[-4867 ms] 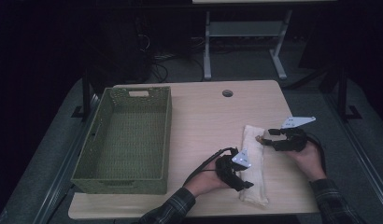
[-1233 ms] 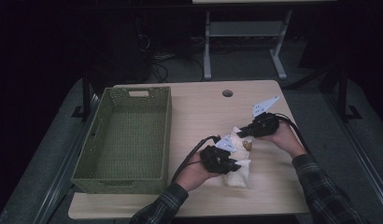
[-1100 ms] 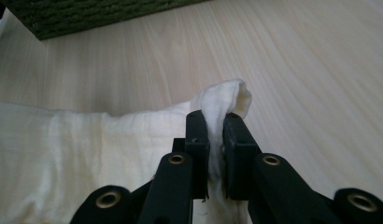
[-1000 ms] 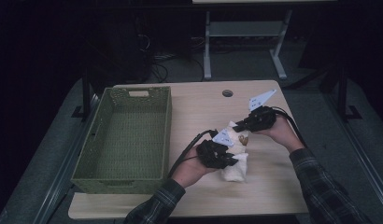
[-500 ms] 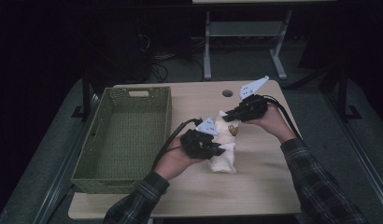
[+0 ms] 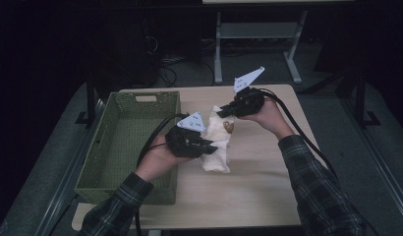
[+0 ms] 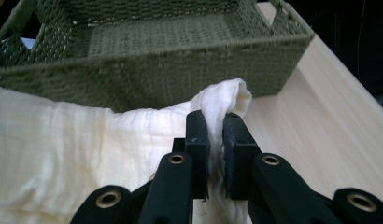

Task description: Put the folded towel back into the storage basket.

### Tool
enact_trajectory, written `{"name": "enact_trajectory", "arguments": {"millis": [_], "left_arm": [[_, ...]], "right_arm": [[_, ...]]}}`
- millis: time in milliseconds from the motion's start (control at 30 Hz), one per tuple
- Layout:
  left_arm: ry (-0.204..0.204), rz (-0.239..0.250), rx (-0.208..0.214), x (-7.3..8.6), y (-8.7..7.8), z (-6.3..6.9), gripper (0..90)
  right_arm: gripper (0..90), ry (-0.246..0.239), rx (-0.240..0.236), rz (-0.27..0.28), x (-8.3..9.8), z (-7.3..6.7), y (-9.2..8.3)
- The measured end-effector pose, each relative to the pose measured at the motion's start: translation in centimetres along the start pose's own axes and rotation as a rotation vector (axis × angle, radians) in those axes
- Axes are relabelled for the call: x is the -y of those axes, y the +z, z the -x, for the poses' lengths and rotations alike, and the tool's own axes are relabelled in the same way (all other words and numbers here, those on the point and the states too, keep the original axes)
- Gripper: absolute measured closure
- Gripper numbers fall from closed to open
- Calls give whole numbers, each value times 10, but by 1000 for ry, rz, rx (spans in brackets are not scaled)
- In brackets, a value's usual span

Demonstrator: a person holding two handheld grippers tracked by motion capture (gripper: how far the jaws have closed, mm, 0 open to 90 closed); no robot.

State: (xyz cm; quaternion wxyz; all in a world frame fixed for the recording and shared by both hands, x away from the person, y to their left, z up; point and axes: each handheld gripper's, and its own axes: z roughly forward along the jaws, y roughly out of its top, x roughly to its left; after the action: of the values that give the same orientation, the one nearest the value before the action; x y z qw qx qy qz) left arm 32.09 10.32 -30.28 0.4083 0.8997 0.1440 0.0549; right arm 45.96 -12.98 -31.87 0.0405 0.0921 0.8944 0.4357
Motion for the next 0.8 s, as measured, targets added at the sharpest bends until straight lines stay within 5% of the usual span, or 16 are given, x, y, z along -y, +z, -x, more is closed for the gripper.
{"name": "enact_trajectory", "arguments": {"millis": [800], "left_arm": [[-41,21,-77,48,-75,-24,795]], "right_arm": [[823,-95,-54,-2,-82,-1,75]]}}
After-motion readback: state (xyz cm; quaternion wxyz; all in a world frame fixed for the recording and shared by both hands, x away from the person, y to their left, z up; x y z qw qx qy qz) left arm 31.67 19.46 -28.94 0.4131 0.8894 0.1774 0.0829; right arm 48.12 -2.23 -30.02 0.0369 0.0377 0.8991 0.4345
